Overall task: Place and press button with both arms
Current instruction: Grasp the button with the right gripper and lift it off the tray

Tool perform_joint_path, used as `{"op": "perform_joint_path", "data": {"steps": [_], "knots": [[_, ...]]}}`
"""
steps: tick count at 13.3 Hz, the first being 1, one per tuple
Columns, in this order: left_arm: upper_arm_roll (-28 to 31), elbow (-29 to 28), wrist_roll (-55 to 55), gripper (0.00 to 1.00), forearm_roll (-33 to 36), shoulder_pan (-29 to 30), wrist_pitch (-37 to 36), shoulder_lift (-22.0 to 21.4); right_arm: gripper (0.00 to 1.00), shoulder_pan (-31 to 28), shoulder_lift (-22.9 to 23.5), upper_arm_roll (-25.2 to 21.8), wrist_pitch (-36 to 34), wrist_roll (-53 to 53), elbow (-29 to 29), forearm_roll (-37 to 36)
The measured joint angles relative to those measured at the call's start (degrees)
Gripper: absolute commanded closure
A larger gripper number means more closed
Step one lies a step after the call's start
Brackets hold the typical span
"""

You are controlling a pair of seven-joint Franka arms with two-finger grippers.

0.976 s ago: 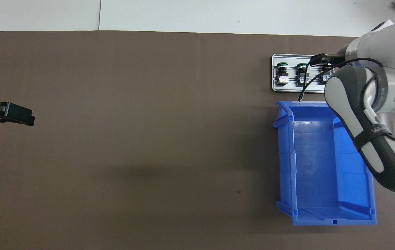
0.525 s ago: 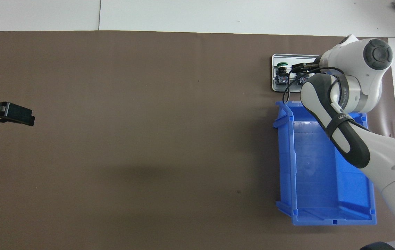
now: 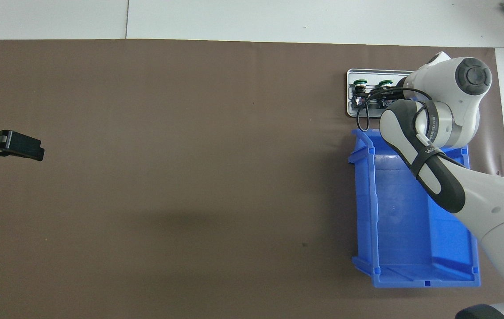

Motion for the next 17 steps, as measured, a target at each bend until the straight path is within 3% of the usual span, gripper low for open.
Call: {"op": "perform_joint_path", "data": {"steps": [1,6,9,11,14,17], "knots": [[0.00,0.00,0.00,0.00,0.00,0.00,0.00,0.00,1.00,-0.04,0.01,-0.02,0.36,-0.47,-0.49,0.00],[0.00,0.00,0.00,0.00,0.00,0.00,0.00,0.00,1.00,-0.06,-0.28,-0.15,-2.09,-0.84,0.63,0.01],[0.00,0.00,0.00,0.00,0.00,0.00,0.00,0.00,1.00,0.27,-1.57,-0.11,-7.29,3.03,4.73,0.07],[0.00,0.00,0.00,0.00,0.00,0.00,0.00,0.00,1.00,0.28,-4.56,-0.12,-15.54,8.44,8.83,-0.05],[0.00,0.00,0.00,0.00,0.00,0.00,0.00,0.00,1.00,1.88,-8.43,-0.11,-30.54,26.41,17.51,-0.41],[0.00,0.00,-0.01,0.00,0.00,0.00,0.00,0.00,1.00,7.70,-10.23,0.19,-34.64,51.30,20.49,-0.39]]}}
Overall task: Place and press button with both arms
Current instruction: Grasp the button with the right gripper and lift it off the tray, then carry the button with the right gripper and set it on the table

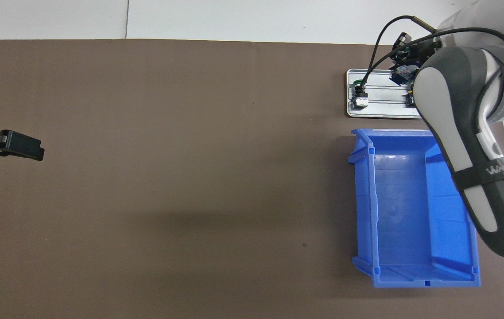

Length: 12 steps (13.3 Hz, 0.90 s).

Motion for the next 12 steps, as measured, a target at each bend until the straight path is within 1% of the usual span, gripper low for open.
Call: {"op": "perform_joint_path", "data": {"steps": [4,6,7,9,10,12], "knots": [[0.00,0.00,0.00,0.00,0.00,0.00,0.00,0.00,1.00,11.28,0.23,0.20,0.75,34.74,-0.25,-0.21],[0.00,0.00,0.00,0.00,0.00,0.00,0.00,0.00,1.00,16.13,1.02,0.34,1.18,50.59,-1.49,-2.95],[0.00,0.00,0.00,0.00,0.00,0.00,0.00,0.00,1.00,18.57,1.81,0.39,2.49,57.79,-2.02,-4.34],[0.00,0.00,0.00,0.00,0.00,0.00,0.00,0.00,1.00,22.90,4.16,0.50,5.02,69.47,-2.65,-5.70],[0.00,0.00,0.00,0.00,0.00,0.00,0.00,0.00,1.00,25.13,5.92,0.53,5.60,73.24,-2.78,-5.93],[0.00,0.00,0.00,0.00,0.00,0.00,0.00,0.00,1.00,29.96,10.47,0.50,10.23,80.36,-2.82,-6.87]]}}
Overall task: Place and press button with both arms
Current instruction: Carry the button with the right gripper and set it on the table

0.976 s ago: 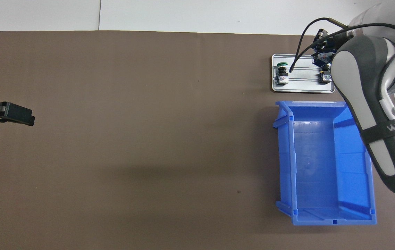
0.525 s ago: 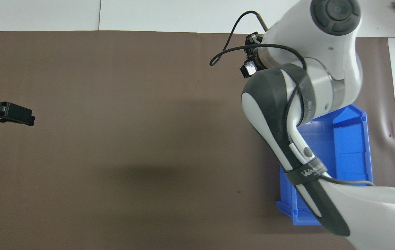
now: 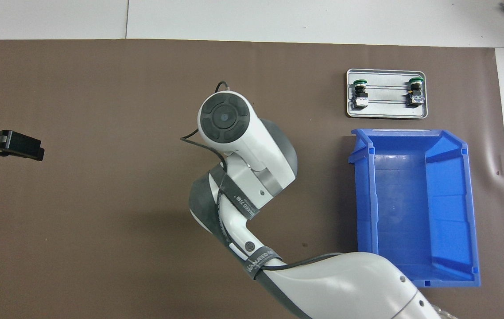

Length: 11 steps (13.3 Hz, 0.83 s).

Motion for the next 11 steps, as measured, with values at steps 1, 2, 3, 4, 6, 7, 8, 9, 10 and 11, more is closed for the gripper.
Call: {"op": "perform_joint_path", "data": {"steps": [1,2,3,4,6,7,8,9,10,11], "knots": [[0.00,0.00,0.00,0.00,0.00,0.00,0.00,0.00,1.00,1.83,1.97,-0.03,2.24,2.62,0.01,-0.44],[0.00,0.00,0.00,0.00,0.00,0.00,0.00,0.00,1.00,3.09,3.38,-0.08,4.12,4.04,0.05,-0.63],[0.00,0.00,0.00,0.00,0.00,0.00,0.00,0.00,1.00,3.68,4.07,-0.11,5.86,4.70,0.09,-0.64],[0.00,0.00,0.00,0.00,0.00,0.00,0.00,0.00,1.00,3.80,4.17,-0.09,7.14,4.76,0.07,-0.64],[0.00,0.00,0.00,0.00,0.00,0.00,0.00,0.00,1.00,4.43,4.16,0.00,8.91,4.76,-0.39,-0.60],[0.00,0.00,0.00,0.00,0.00,0.00,0.00,0.00,1.00,5.02,4.16,0.00,9.68,4.86,-1.20,-0.59],[0.00,0.00,0.00,0.00,0.00,0.00,0.00,0.00,1.00,5.66,4.20,0.02,10.71,5.16,-2.50,-0.59],[0.00,0.00,0.00,0.00,0.00,0.00,0.00,0.00,1.00,6.38,4.23,0.03,11.89,5.42,-4.06,-0.59],[0.00,0.00,0.00,0.00,0.00,0.00,0.00,0.00,1.00,7.10,4.23,0.02,12.19,5.56,-5.19,-0.60],[0.00,0.00,0.00,0.00,0.00,0.00,0.00,0.00,1.00,7.68,4.23,0.00,12.19,5.66,-5.79,-0.60]]}}
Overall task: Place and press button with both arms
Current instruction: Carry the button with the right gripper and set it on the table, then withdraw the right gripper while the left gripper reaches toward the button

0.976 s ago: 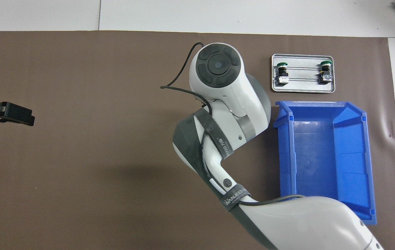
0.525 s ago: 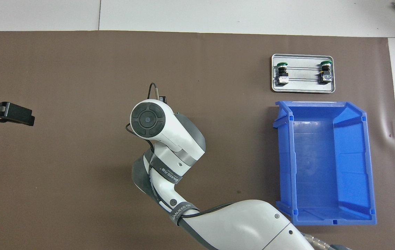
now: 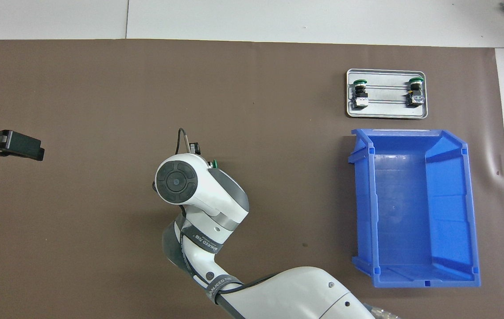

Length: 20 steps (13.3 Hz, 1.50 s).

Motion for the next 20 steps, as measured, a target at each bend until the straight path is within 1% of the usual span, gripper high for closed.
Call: {"op": "perform_joint_path", "data": {"steps": [2,3,4,5,7,9,11,13,15,18,20], "knots": [[0.00,0.00,0.00,0.00,0.00,0.00,0.00,0.00,1.00,0.39,-0.08,-0.03,0.00,0.02,-0.50,0.00],[0.00,0.00,0.00,0.00,0.00,0.00,0.00,0.00,0.86,0.39,-0.21,-0.09,0.02,0.06,-0.85,0.00],[0.00,0.00,0.00,0.00,0.00,0.00,0.00,0.00,0.66,0.37,-0.35,-0.18,0.36,0.26,-1.38,0.00],[0.00,0.00,0.00,0.00,0.00,0.00,0.00,0.00,0.48,0.36,-0.44,-0.25,1.27,0.65,-2.01,0.00],[0.00,0.00,0.00,0.00,0.00,0.00,0.00,0.00,0.00,0.37,-0.72,-0.28,3.32,1.11,-3.40,0.00],[0.00,0.00,0.00,0.00,0.00,0.00,0.00,0.00,0.00,0.24,-0.92,-0.61,4.38,0.76,-3.66,-0.75],[0.00,0.00,0.00,0.00,0.00,0.00,0.00,0.00,0.00,-0.63,-1.66,-0.97,5.20,-2.45,-3.10,-1.74],[0.00,0.00,0.00,0.00,0.00,0.00,0.00,0.00,0.00,-2.67,-4.36,-1.43,5.42,-8.03,-2.59,-1.80],[0.00,0.00,0.00,0.00,0.00,0.00,0.00,0.00,0.00,-6.42,-9.83,-1.47,4.81,-15.50,-3.11,-1.80],[-0.07,0.00,0.00,0.00,0.00,0.00,-1.26,-0.06,0.00,-12.66,-19.35,-1.49,2.52,-28.29,-7.66,-1.77],[-0.46,0.00,0.00,0.00,0.00,-0.01,-1.90,-0.24,0.00,-18.66,-23.72,-1.47,0.42,-42.35,-10.67,-1.72]]}}
